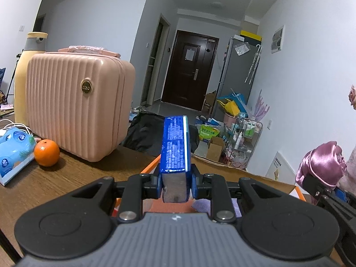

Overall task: Organize soft objects
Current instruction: 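Carry the blue carton in the left tool and scrunchies in the right tool over the box, then open both tools to drop the carton and scrunchies into the box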

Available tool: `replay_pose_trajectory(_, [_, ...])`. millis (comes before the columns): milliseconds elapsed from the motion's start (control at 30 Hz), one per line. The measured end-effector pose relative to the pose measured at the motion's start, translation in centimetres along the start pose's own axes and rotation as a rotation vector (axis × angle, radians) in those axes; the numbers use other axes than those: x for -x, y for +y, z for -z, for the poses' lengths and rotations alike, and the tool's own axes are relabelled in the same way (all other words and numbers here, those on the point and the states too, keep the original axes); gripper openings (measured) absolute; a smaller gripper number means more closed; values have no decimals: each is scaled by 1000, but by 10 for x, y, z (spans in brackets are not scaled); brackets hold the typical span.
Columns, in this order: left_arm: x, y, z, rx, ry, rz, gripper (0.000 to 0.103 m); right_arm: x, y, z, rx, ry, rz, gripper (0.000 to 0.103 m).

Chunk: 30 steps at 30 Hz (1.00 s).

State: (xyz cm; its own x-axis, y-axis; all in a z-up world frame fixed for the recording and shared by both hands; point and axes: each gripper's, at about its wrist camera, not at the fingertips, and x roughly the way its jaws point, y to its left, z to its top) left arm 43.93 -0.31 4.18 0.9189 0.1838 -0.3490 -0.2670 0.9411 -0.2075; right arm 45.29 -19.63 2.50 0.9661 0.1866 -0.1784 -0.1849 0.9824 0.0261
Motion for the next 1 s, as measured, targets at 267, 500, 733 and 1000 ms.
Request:
replay_pose_trajectory(267, [-18,-2,-3,-14,7,-3,24,-19,8,-3,36,38,-12,22])
replay_pose_trajectory(500, [-35,-5,4,-42,48,-6,24,-38,15,3,71,93,-27,22])
replay_pose_trajectory(733, [-39,-4,8,-56,64,-27,25,-45,17,11,89,141,-29,28])
replay_pose_trajectory(1000, [-33,0,12,-37,20,-101,103,-54,18,20,101,214,-20,97])
